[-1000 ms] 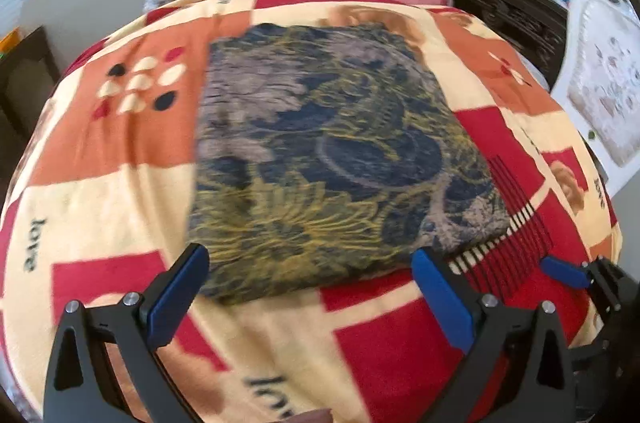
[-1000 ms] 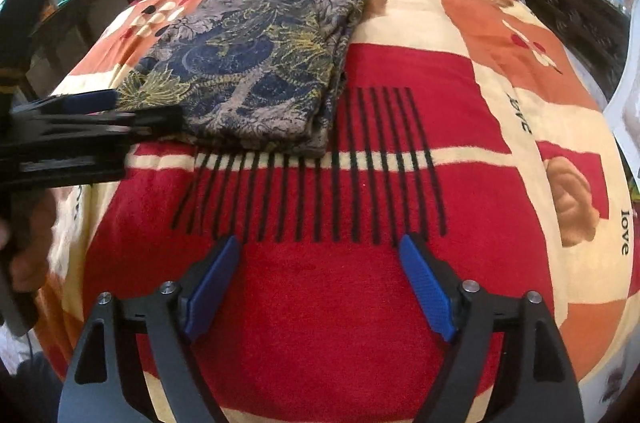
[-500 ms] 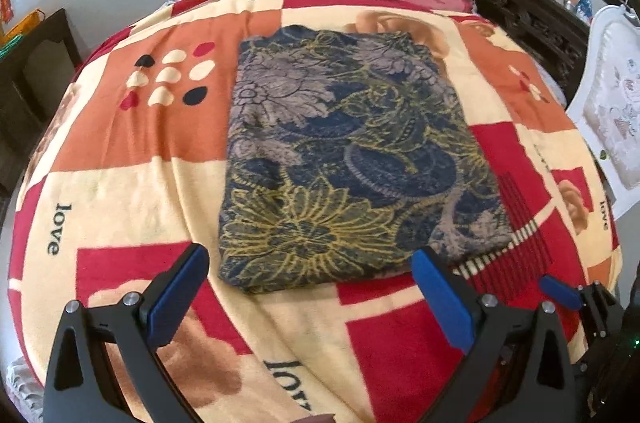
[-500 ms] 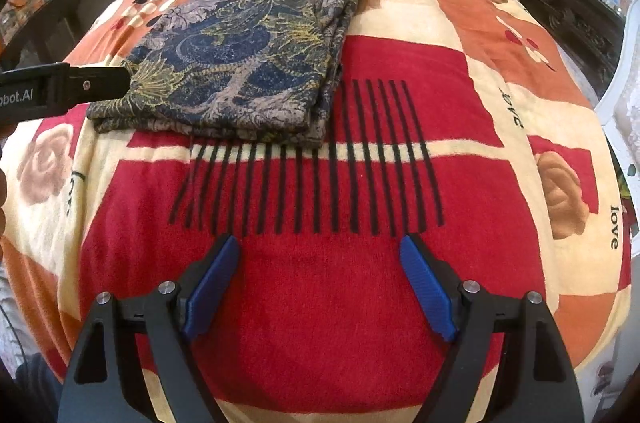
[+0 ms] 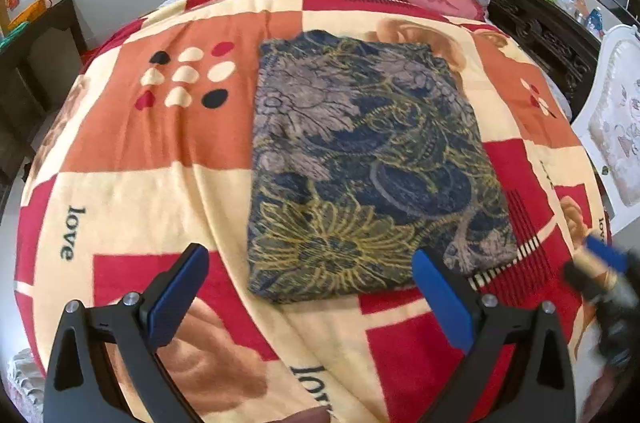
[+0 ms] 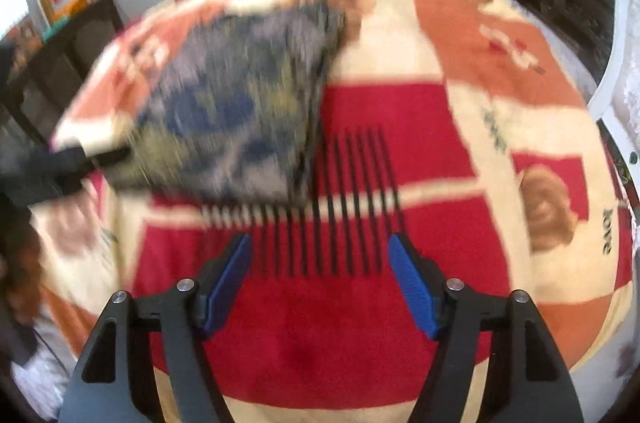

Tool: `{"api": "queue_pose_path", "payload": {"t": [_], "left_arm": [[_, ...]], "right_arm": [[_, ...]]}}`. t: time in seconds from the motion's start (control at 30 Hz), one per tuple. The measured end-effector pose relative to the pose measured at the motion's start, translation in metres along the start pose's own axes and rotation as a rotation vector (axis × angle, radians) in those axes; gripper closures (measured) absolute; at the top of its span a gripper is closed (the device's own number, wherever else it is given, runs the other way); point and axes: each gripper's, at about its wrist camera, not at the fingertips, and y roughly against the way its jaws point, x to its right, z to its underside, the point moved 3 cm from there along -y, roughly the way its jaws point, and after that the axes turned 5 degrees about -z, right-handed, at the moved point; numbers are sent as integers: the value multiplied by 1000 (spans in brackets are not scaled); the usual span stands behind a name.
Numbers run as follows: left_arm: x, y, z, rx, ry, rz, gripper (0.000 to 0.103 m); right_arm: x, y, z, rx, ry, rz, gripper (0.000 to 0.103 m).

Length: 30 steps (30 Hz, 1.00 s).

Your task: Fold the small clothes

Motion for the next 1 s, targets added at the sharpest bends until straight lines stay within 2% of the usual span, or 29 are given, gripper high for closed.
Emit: {"api": "queue_pose_path", "payload": {"t": [0.17,0.27,0.4,0.63,1.0], "left_arm": [[-8,7,-9,2,17,-1,0],[-13,15,-16,21,32,9,0],[-20,24,-24,33,45,15,0],[-29,32,-30,39,68,13,0],[-23,32,-30,39,53,15,0]], "right_arm": [[-12,30,-36,83,41,-3,18],[-17,26,-47,55,56,52,18],[-18,23,-51,40,18,84,18],[-28,27,-52,56,22,35,18],[-26,31,-56,65,13,34,18]]}}
